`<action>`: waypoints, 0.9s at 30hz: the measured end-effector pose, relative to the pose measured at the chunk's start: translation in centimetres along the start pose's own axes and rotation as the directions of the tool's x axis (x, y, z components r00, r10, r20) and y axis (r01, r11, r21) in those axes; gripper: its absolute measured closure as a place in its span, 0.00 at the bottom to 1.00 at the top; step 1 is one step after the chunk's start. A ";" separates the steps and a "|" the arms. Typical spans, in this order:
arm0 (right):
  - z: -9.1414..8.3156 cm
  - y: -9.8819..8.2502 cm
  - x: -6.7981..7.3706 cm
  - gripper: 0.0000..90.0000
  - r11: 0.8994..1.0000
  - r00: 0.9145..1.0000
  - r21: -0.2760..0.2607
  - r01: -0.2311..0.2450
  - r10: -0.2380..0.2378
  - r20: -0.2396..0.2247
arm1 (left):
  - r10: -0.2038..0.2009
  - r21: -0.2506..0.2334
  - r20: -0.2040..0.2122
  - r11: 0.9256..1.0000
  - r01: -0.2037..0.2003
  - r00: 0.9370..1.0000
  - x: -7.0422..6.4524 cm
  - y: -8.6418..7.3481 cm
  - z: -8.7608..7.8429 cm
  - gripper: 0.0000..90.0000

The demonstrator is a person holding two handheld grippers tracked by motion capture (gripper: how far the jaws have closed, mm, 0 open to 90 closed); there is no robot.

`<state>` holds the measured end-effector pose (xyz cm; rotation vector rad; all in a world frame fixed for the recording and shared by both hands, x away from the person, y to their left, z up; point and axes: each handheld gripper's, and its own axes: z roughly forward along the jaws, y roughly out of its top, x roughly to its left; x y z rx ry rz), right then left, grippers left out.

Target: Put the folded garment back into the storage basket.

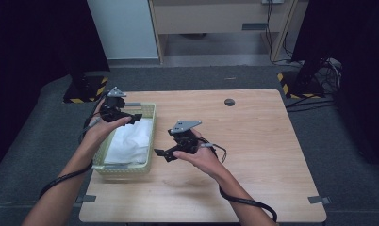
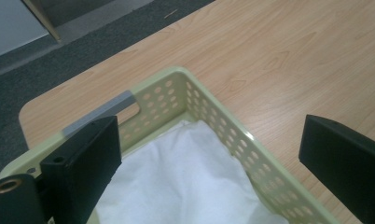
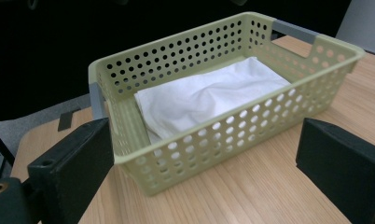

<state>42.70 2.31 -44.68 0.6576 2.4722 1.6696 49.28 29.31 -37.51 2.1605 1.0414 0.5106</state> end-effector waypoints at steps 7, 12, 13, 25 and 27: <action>-1.9 -0.8 -0.6 0.04 1.000 1.000 0.003 -0.011 0.010 0.018 | 0.023 -0.007 0.028 1.000 -0.023 0.999 -1.7 0.5 0.7 0.06; -3.8 -1.9 -1.2 0.05 1.000 0.998 0.008 -0.020 0.020 0.052 | 0.034 -0.018 0.047 0.999 -0.033 0.998 -3.4 0.8 1.5 0.07; -4.3 -2.3 -1.3 0.05 1.000 0.998 0.009 -0.026 0.026 0.060 | 0.037 -0.020 0.051 0.999 -0.036 0.998 -3.8 0.8 1.6 0.07; -9.4 -5.4 -3.1 0.05 0.997 0.986 0.011 -0.080 0.078 0.150 | 0.115 -0.019 0.122 0.993 -0.114 0.986 -9.4 1.9 4.0 0.07; -10.2 -6.0 -3.4 0.05 0.996 0.982 0.016 -0.086 0.082 0.167 | 0.125 -0.019 0.134 0.992 -0.123 0.983 -10.4 2.0 4.5 0.07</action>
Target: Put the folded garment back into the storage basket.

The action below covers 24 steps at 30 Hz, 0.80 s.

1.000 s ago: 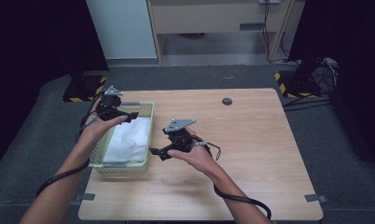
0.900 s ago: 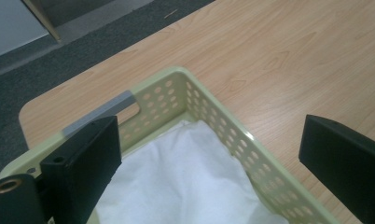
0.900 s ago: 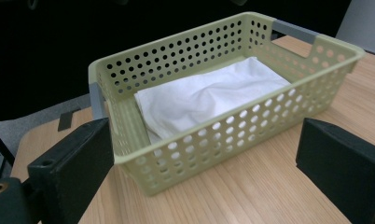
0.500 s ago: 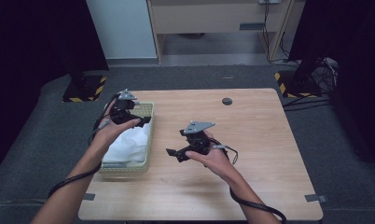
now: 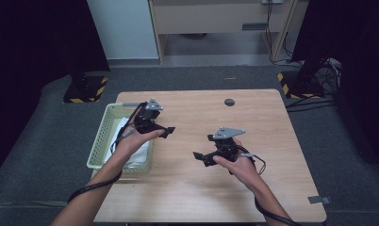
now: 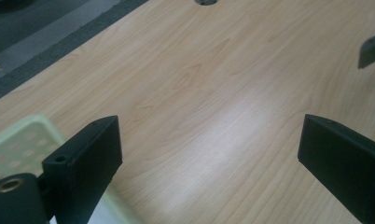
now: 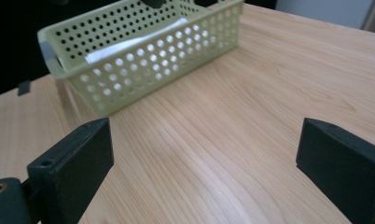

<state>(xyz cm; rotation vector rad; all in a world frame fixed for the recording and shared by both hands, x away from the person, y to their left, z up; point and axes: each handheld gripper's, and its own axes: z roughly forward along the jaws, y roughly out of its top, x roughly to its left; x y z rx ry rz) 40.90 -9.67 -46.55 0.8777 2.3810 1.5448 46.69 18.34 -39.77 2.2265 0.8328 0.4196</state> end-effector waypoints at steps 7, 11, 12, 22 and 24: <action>-2.6 -2.2 -1.7 0.05 0.999 0.996 0.009 -0.047 0.046 0.070 | 0.027 0.015 0.048 1.000 -0.027 0.998 -3.1 -0.2 3.0 0.07; -4.0 -3.3 -2.4 0.05 0.997 0.993 0.012 -0.070 0.068 0.100 | 0.034 0.024 0.065 0.999 -0.036 0.997 -4.7 -0.5 4.6 0.08; -4.2 -3.5 -2.6 0.05 0.997 0.992 0.010 -0.076 0.074 0.106 | 0.028 0.023 0.069 0.999 -0.029 0.997 -5.0 -0.6 5.0 0.08; -6.7 -6.0 -5.0 0.05 0.990 0.973 0.045 -0.136 0.125 0.193 | 0.013 0.059 0.105 0.998 -0.019 0.994 -8.2 -2.5 8.8 0.08; -7.0 -6.5 -5.3 0.05 0.987 0.968 0.070 -0.143 0.125 0.218 | 0.008 0.066 0.112 0.998 -0.016 0.994 -8.8 -3.0 9.4 0.08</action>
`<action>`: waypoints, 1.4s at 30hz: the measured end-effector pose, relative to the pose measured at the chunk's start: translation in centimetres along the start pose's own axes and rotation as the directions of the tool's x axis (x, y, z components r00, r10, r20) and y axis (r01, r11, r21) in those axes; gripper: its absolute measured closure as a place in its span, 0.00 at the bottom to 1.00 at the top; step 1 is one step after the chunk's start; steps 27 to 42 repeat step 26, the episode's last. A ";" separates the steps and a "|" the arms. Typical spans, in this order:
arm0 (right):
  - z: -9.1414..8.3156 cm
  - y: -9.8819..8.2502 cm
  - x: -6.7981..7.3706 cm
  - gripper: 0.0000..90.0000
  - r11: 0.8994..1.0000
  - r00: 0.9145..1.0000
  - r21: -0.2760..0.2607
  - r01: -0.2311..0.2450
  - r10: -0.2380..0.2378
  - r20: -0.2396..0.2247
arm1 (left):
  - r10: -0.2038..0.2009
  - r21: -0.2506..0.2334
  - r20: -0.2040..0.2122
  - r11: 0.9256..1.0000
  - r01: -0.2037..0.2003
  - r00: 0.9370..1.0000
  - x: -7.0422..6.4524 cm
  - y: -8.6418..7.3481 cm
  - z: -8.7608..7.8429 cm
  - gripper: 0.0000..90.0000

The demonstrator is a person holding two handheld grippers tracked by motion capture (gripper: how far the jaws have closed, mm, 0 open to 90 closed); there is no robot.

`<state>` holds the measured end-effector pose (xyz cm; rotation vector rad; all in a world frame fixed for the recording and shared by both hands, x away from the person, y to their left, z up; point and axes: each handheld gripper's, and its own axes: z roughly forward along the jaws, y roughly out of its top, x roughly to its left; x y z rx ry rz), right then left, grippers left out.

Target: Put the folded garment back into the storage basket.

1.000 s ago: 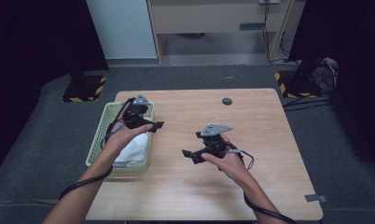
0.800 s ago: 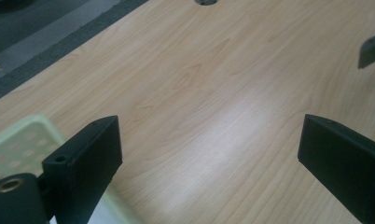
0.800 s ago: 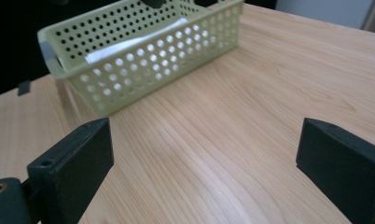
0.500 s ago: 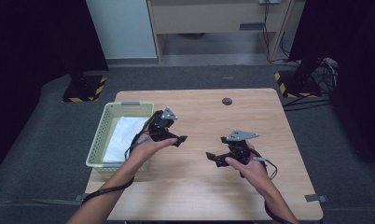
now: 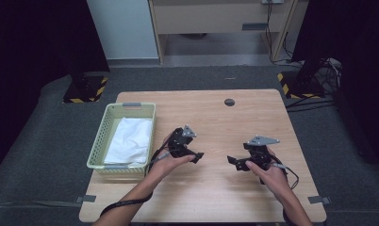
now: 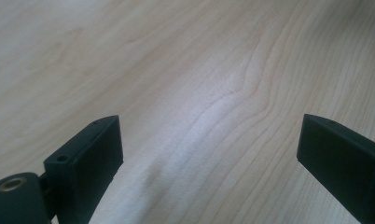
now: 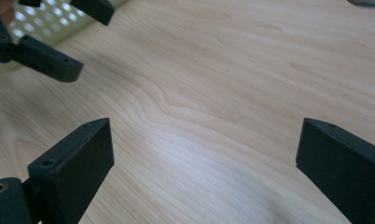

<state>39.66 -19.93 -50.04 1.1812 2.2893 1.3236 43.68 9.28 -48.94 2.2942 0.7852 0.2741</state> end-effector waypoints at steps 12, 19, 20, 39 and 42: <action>0.0 -2.9 -1.5 0.04 0.991 0.994 0.132 0.021 -0.035 0.107 | -0.011 0.014 0.021 1.000 0.011 1.000 -1.0 -2.1 2.6 0.08; 0.4 -3.9 -1.2 0.03 0.985 0.989 0.166 0.052 -0.073 0.125 | 0.015 -0.007 0.004 1.000 -0.015 1.000 -1.6 -2.9 3.2 0.05; 0.3 -3.9 -1.2 0.03 0.984 0.988 0.169 0.057 -0.080 0.129 | 0.015 -0.018 0.001 1.000 -0.015 1.000 -1.6 -3.0 3.2 0.05; 0.1 -4.1 -1.0 0.00 0.980 0.985 0.188 0.066 -0.095 0.147 | 0.002 -0.045 -0.013 0.999 -0.003 1.000 -1.8 -3.4 3.1 0.04; 0.1 -4.1 -1.0 0.00 0.980 0.985 0.188 0.066 -0.095 0.147 | 0.002 -0.045 -0.013 0.999 -0.003 1.000 -1.8 -3.4 3.1 0.04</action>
